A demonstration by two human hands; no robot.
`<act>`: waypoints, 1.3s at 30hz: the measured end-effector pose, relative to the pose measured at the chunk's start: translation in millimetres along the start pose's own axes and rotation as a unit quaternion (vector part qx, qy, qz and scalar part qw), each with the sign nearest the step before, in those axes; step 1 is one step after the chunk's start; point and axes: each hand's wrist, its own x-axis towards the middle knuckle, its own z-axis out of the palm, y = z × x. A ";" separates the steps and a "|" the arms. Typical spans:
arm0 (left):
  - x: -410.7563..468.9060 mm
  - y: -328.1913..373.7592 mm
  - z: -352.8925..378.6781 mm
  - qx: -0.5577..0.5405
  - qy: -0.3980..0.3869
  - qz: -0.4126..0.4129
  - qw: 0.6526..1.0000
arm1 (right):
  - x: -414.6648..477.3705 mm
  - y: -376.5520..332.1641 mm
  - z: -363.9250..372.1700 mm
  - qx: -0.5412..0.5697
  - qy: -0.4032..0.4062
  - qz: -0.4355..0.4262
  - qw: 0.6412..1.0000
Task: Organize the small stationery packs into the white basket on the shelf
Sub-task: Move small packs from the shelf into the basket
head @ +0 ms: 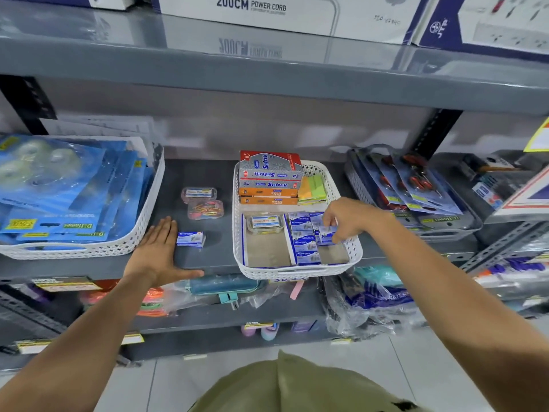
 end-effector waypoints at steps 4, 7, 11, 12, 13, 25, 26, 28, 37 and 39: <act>0.0 -0.5 0.3 0.005 0.004 0.003 1.000 | -9.4 -3.7 9.7 -0.045 -0.027 -0.015 0.999; 0.4 -0.9 1.0 0.006 0.007 0.004 1.000 | -9.9 -8.2 20.0 -0.067 -0.020 -0.031 0.997; 0.7 -1.4 1.7 0.010 0.003 0.003 1.000 | -8.2 -11.6 35.0 -0.128 -0.002 -0.067 0.989; 0.7 -1.4 1.7 0.010 0.004 0.003 1.000 | -8.4 -11.2 37.0 -0.137 0.007 -0.073 0.988; 1.0 -1.4 1.7 0.010 0.004 0.003 1.000 | -9.2 -10.8 37.5 -0.140 0.015 -0.077 0.987; 1.0 -0.9 1.6 0.013 0.004 0.003 1.000 | -8.0 -1.9 48.0 -0.147 0.065 -0.090 0.983; 1.2 -1.0 1.8 0.011 0.005 0.003 1.000 | -7.9 -1.9 48.4 -0.145 0.071 -0.090 0.983; 1.5 -1.4 2.4 0.011 0.003 0.002 1.000 | -6.8 -2.5 49.0 -0.137 0.080 -0.082 0.984; 1.1 -1.4 1.9 0.022 0.000 0.001 1.000 | -5.1 -4.8 40.0 -0.115 0.064 -0.068 0.989; 1.2 -1.6 1.5 0.020 -0.001 0.000 1.000 | -3.6 -4.5 37.2 -0.101 0.050 -0.069 0.991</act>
